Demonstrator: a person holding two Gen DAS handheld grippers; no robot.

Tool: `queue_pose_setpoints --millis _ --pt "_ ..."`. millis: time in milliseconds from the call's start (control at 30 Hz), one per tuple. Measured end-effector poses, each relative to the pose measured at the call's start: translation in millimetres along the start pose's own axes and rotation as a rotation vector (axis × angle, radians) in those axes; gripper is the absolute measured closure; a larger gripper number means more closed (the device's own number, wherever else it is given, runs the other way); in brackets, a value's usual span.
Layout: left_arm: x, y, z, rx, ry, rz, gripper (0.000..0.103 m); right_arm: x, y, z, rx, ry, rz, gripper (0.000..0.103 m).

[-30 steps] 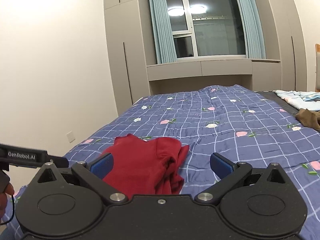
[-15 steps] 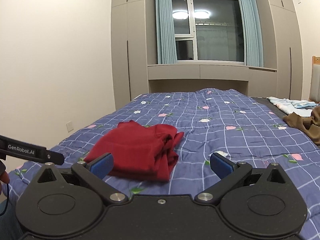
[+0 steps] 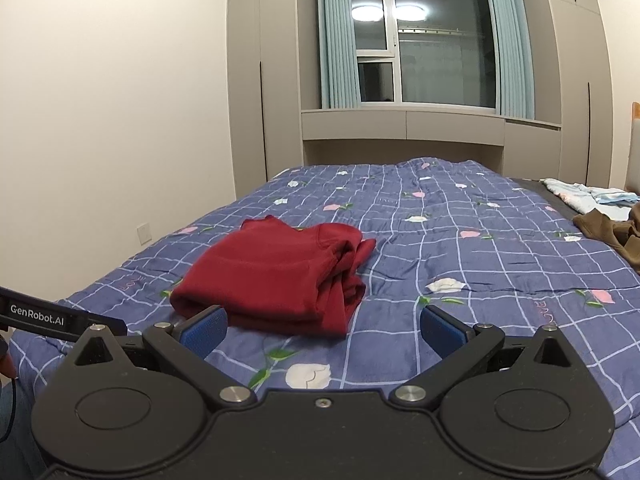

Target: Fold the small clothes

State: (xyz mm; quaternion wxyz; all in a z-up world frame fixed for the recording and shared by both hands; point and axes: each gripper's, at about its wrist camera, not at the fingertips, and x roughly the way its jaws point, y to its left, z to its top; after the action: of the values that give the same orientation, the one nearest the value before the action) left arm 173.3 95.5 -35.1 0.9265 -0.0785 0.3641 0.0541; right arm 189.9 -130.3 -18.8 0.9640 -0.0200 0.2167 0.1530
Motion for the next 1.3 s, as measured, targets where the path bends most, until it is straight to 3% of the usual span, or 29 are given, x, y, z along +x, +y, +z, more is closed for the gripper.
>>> queue_pose_setpoints --millis 1300 --pt "18 -3 -2 0.001 0.06 0.006 0.001 14 -3 -7 0.013 0.05 0.005 0.001"
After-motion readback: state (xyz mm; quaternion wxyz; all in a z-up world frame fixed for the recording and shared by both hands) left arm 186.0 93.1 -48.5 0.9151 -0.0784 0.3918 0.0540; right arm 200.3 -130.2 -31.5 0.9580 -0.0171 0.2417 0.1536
